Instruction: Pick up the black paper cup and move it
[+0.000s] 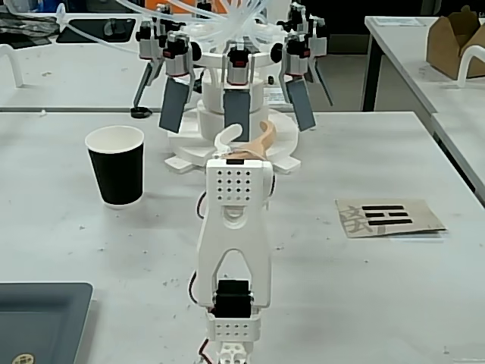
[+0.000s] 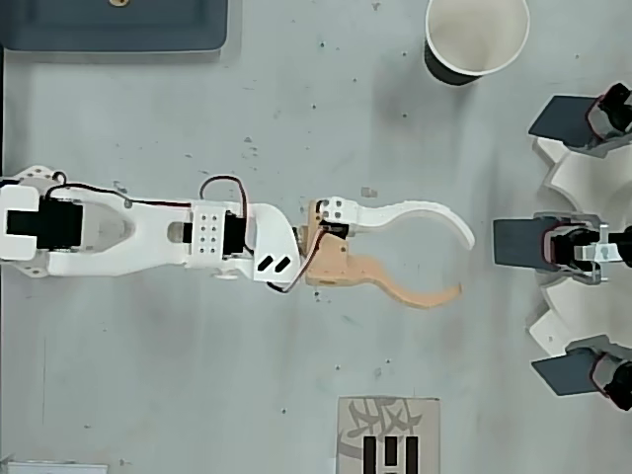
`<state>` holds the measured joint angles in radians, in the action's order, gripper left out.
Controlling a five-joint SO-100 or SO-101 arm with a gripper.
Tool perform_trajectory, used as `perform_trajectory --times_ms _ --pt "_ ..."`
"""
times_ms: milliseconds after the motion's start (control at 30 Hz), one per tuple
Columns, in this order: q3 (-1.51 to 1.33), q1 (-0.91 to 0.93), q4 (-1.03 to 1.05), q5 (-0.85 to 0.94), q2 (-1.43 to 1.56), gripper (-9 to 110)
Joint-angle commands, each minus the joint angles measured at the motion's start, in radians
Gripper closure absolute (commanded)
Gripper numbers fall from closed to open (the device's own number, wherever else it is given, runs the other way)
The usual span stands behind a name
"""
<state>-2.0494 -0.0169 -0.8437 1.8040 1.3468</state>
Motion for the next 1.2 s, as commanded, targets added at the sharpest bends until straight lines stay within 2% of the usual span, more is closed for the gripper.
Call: perform_trajectory --times_ms 0,667,1167 --pt "-0.034 0.006 -0.092 -0.129 0.077 98" --pt "-0.060 0.003 -0.103 -0.132 0.092 97" --pt "-0.261 -0.003 -0.121 -0.121 0.270 97"
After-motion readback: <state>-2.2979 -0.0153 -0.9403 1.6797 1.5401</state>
